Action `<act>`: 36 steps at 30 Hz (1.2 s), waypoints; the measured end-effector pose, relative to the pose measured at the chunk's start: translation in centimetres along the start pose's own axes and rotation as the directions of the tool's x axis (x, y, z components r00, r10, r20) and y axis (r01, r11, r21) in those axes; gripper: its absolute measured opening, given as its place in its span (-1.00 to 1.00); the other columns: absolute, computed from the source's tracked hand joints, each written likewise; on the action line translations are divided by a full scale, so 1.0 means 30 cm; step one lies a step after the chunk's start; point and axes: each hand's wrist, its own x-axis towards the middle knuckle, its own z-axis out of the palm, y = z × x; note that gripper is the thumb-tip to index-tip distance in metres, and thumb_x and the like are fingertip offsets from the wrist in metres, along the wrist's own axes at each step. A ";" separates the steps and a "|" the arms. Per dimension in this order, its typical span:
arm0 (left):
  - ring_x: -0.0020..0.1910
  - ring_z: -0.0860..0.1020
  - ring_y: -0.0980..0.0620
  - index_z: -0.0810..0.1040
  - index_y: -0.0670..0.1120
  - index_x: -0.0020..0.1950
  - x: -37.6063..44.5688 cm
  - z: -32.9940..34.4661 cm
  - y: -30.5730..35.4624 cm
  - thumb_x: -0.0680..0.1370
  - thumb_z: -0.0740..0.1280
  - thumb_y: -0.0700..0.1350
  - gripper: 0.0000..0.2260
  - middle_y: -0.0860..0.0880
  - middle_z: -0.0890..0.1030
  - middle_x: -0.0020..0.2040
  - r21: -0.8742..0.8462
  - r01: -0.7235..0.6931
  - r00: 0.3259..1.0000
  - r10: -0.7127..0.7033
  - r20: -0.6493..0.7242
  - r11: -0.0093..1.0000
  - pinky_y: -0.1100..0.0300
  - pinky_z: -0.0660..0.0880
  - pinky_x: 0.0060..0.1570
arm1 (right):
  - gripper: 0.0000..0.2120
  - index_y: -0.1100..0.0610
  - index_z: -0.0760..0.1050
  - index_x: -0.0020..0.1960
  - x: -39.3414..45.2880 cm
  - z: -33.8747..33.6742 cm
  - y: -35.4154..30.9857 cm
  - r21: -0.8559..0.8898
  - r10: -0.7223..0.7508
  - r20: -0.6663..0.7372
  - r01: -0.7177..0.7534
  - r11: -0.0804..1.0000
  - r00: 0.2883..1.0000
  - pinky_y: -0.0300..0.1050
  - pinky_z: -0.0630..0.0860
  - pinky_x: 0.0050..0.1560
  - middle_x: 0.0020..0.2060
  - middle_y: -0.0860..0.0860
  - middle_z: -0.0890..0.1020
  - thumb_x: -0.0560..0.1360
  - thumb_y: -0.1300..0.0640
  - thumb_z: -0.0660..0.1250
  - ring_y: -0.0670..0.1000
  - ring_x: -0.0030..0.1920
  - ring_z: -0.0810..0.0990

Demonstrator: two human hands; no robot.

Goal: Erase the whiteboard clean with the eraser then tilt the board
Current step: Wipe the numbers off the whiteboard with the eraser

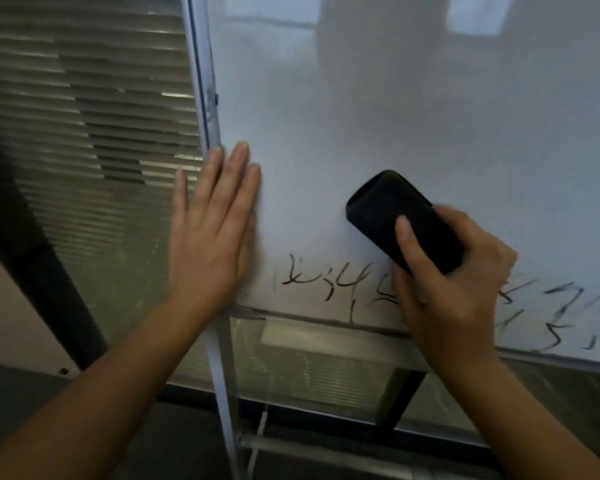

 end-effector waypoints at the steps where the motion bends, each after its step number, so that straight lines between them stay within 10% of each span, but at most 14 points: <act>1: 0.54 -0.07 0.03 0.15 -0.23 0.50 0.004 0.006 -0.002 0.65 0.09 -0.19 -0.58 -0.09 0.07 0.57 -0.024 -0.001 1.000 0.001 -0.018 1.000 -0.09 -0.07 0.51 | -0.67 0.28 0.53 0.25 0.008 0.027 -0.022 0.039 0.005 0.006 -0.005 0.999 1.000 0.14 0.45 -0.02 0.10 0.37 0.54 0.49 0.27 0.39 0.38 0.02 0.55; 15: 0.47 0.31 -0.19 0.36 -0.27 0.45 -0.041 0.034 -0.012 0.55 0.20 -0.38 -0.55 -0.27 0.35 0.45 0.002 -0.103 0.986 0.103 -0.132 0.995 -0.09 0.30 0.41 | -0.67 0.11 0.50 0.30 -0.071 0.152 -0.086 -0.054 -0.613 0.265 0.646 0.762 0.745 0.07 0.42 0.05 0.22 0.23 0.36 0.58 0.27 0.18 0.18 0.08 0.41; 22: 0.46 0.32 -0.15 0.38 -0.23 0.45 -0.073 0.074 -0.002 0.56 0.16 -0.41 -0.55 -0.22 0.37 0.45 0.022 -0.081 0.976 0.084 -0.199 0.996 0.02 0.35 0.24 | -0.57 -0.01 0.51 0.25 -0.022 0.098 -0.044 -0.157 -0.029 0.091 0.043 0.987 0.995 0.09 0.48 0.17 0.14 0.03 0.58 0.51 -0.25 0.29 0.05 0.14 0.54; 26: 0.49 0.28 -0.15 0.37 -0.22 0.47 -0.090 0.090 0.033 0.61 0.15 -0.28 -0.60 -0.22 0.34 0.48 0.035 0.004 0.983 0.002 -0.184 0.999 -0.13 0.30 0.34 | -0.60 0.12 0.48 0.31 -0.112 0.131 -0.056 -0.118 -0.422 0.120 0.435 0.893 0.899 0.08 0.43 0.02 0.18 0.26 0.39 0.49 0.28 0.40 0.22 0.04 0.46; 32: 0.48 0.29 -0.19 0.40 -0.15 0.46 -0.101 0.108 0.043 0.55 0.30 -0.28 -0.54 -0.17 0.34 0.48 0.100 -0.031 0.976 0.051 -0.211 0.995 -0.07 0.35 0.18 | -0.65 0.12 0.50 0.30 -0.108 0.076 0.026 -0.064 -0.619 0.334 0.672 0.737 0.711 0.08 0.41 0.08 0.22 0.24 0.36 0.56 0.28 0.19 0.20 0.09 0.41; 36: 0.47 0.29 -0.18 0.36 -0.13 0.48 -0.112 0.112 0.044 0.57 0.32 -0.23 -0.53 -0.15 0.32 0.48 0.149 -0.012 0.978 0.043 -0.206 0.989 -0.05 0.33 0.15 | -0.59 0.11 0.46 0.34 -0.049 0.042 0.075 -0.175 -0.452 0.128 0.468 0.866 0.883 0.06 0.37 0.02 0.19 0.27 0.38 0.52 0.31 0.36 0.24 0.04 0.43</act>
